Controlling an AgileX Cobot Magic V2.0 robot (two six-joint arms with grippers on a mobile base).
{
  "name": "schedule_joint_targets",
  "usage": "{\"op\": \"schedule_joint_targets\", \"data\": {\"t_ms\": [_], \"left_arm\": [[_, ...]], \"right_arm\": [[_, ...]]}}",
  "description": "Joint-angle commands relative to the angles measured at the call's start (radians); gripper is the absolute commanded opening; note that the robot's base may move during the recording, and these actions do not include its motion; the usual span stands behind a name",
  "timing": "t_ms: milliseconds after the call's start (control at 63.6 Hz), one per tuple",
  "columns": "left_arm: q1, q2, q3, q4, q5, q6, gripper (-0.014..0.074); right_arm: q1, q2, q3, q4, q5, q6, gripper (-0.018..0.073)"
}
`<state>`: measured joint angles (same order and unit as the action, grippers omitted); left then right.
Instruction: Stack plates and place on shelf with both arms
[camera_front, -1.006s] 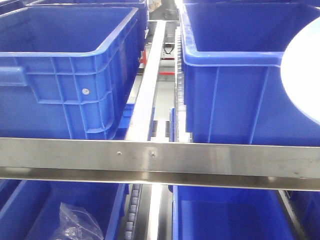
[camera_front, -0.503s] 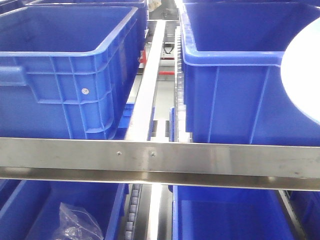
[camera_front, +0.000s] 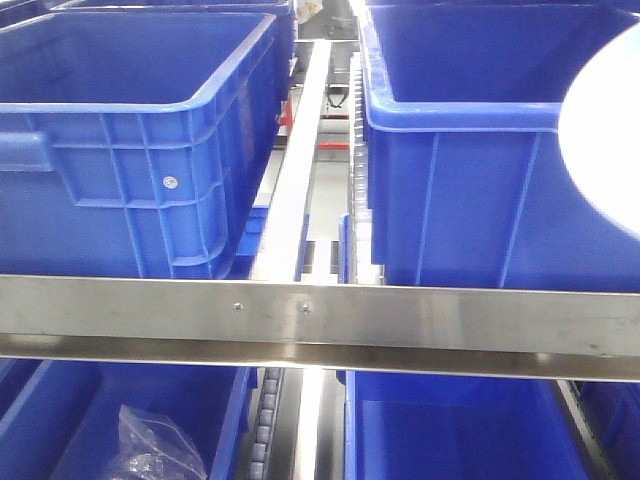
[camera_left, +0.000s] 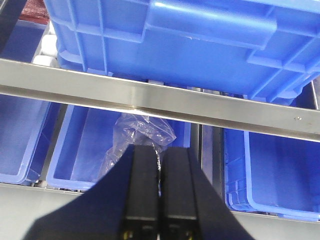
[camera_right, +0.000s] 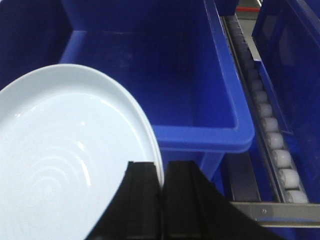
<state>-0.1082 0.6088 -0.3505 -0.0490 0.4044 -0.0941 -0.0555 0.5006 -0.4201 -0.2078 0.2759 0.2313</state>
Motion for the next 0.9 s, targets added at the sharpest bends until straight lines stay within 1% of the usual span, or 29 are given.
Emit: {"op": "schedule_joint_targets", "data": {"t_ms": [0,189,377,424,456,487,566,613,644,754,880], "left_arm": [[0.001,-0.002,-0.030,-0.007,-0.065,-0.009,0.0083],[0.001,-0.002,-0.030,-0.007,-0.065,-0.009,0.0083],[0.001,-0.002,-0.030,-0.007,-0.065,-0.009,0.0083],[0.001,-0.002,-0.030,-0.007,-0.065,-0.009,0.0083],[0.001,-0.002,-0.030,-0.007,-0.065,-0.009,0.0083],[0.001,-0.002,-0.030,-0.007,-0.065,-0.009,0.0083],[0.001,-0.002,-0.030,-0.007,-0.065,-0.009,0.0083],[0.001,-0.002,-0.030,-0.007,-0.065,-0.009,0.0083],[0.001,-0.002,-0.030,-0.007,-0.065,-0.009,0.0083],[0.001,-0.002,-0.030,-0.007,-0.065,-0.009,0.0083],[0.001,-0.002,-0.030,-0.007,-0.065,-0.009,0.0083]], "right_arm": [[-0.004,0.072,-0.090,-0.003,-0.143,-0.002,0.0029],[-0.004,0.329,-0.324,-0.003,-0.171,-0.002,0.0029],[-0.004,0.604,-0.560,-0.003,-0.268,-0.002,0.0032],[-0.004,0.662,-0.609,-0.003,-0.293,-0.002,0.0054],[-0.004,0.698,-0.629,-0.003,-0.309,-0.002,0.0090],[-0.004,0.728,-0.648,-0.003,-0.328,-0.002,0.0160],[-0.004,0.767,-0.665,-0.003,-0.378,-0.002,0.0397],[-0.004,0.772,-0.664,-0.003,-0.403,-0.002,0.0482],[-0.004,0.772,-0.662,-0.003,-0.402,-0.002,0.0503],[-0.004,0.725,-0.631,-0.003,-0.386,-0.002,0.0486],[-0.004,0.579,-0.522,-0.003,-0.386,-0.002,0.0426]]}}
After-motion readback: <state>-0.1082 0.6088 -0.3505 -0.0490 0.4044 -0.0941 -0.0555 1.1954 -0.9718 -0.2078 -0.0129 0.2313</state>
